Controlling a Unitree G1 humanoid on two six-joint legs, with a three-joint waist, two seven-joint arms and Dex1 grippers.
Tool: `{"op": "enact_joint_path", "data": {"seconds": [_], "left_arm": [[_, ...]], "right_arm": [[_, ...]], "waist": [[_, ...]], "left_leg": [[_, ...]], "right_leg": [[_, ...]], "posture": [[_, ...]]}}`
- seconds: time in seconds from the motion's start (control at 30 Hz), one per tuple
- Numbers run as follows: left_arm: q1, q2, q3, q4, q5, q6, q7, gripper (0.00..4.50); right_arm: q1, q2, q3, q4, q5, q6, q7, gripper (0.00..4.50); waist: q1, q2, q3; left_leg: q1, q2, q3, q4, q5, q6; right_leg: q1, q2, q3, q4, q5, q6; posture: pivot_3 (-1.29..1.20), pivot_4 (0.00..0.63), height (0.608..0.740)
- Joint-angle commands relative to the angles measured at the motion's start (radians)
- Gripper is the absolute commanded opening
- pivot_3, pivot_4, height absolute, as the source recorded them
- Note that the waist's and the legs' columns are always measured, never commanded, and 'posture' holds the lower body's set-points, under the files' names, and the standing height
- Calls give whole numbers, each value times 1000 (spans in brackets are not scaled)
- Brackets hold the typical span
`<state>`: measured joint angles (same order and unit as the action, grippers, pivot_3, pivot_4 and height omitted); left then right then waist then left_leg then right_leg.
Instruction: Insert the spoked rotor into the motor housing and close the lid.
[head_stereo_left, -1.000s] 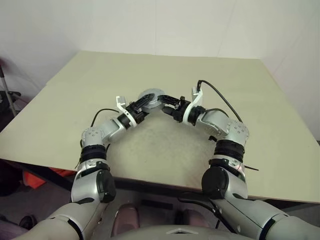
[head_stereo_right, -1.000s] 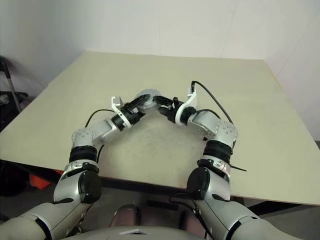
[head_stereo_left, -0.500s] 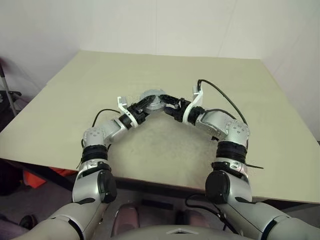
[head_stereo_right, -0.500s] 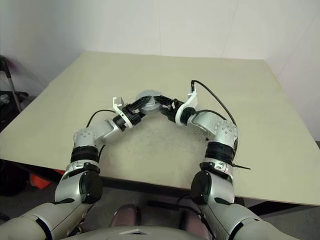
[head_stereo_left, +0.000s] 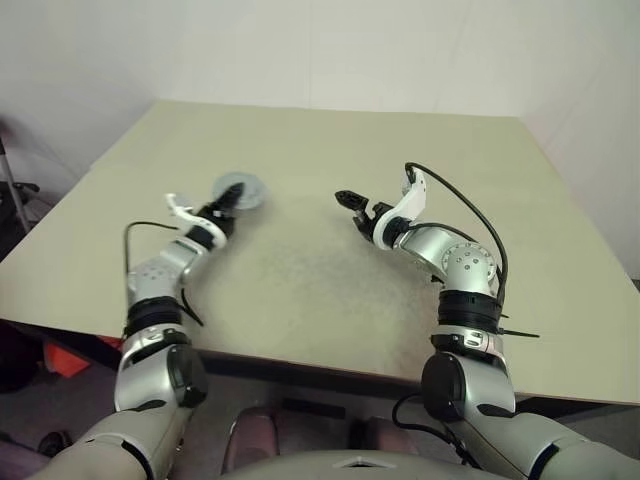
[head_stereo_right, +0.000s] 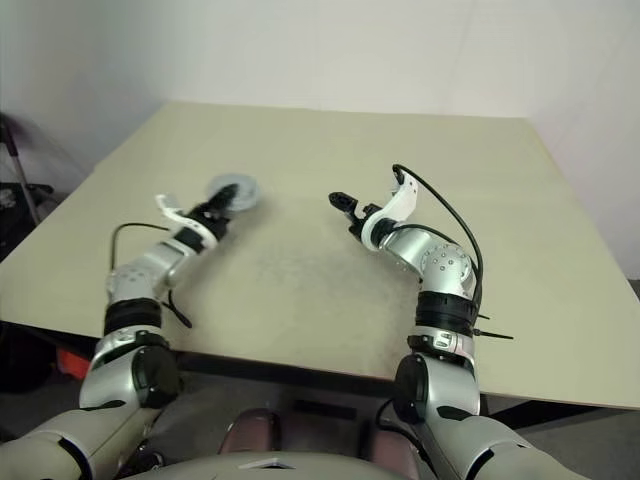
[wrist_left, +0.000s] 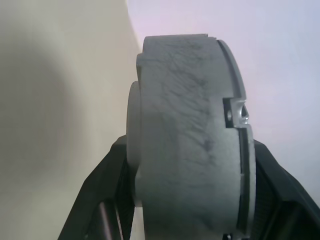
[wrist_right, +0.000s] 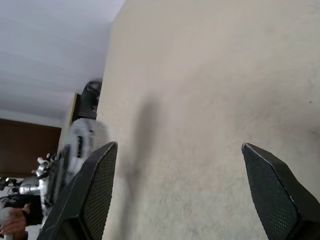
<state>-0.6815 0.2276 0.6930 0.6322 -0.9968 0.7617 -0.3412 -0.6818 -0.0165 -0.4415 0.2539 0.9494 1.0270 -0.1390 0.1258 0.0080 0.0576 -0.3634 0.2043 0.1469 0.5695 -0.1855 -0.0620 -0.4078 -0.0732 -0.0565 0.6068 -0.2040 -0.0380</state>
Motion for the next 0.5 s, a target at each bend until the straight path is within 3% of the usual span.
{"op": "enact_joint_path", "data": {"seconds": [0.03, 0.5], "left_arm": [[-5, 42, 23, -22, 3, -47, 17, 2295], [-7, 70, 28, 75, 76, -119, 86, 2295]], "right_arm": [[-14, -7, 3, -23, 20, 9, 36, 4466], [-46, -11, 27, 35, -16, 5, 84, 4466]], "waist": [[5, 0, 0], [-1, -4, 1]], "left_leg": [[-1, 0, 0, 1, 0, 0], [-2, 1, -1, 7, -1, 2]], "right_leg": [[0, 0, 0, 0, 0, 0], [1, -1, 0, 1, 3, 2]], "posture": [[0, 0, 740], [0, 0, 740]]}}
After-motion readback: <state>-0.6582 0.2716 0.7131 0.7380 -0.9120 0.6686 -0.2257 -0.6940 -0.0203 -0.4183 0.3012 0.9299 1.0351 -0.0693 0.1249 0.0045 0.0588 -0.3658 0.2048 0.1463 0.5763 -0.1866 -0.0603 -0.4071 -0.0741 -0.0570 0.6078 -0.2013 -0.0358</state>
